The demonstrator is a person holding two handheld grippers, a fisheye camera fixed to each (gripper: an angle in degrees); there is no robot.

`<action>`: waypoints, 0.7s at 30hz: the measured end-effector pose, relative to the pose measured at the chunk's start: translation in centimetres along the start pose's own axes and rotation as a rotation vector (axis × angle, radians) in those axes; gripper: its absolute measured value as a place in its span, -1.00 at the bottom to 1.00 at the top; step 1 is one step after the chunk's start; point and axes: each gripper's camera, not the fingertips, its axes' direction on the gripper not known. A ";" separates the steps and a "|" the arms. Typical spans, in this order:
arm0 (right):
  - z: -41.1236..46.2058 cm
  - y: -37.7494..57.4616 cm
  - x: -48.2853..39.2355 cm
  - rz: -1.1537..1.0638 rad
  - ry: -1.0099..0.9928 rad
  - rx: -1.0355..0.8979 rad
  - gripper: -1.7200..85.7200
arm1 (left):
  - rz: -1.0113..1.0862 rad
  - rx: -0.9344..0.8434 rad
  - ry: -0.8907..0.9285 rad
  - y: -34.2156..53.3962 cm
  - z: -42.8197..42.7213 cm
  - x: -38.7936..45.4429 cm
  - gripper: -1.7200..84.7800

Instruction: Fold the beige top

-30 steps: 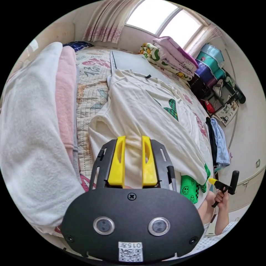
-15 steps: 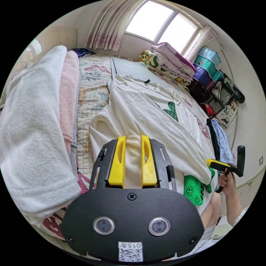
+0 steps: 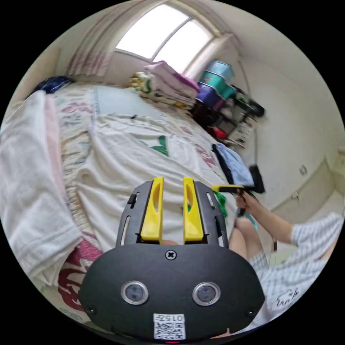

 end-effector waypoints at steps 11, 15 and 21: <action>3.5 -1.3 -1.1 -0.036 0.013 0.007 -0.84 | 0.392 -0.395 -0.027 -0.7 15.4 11.2 -0.79; 5.0 -1.5 -1.0 -0.053 0.040 0.010 -0.90 | 0.361 -0.404 -0.013 0.0 15.1 11.0 -0.91; 7.5 -1.6 -1.5 -0.072 0.081 0.017 -0.91 | 0.392 -0.409 -0.068 2.0 15.1 11.9 -0.95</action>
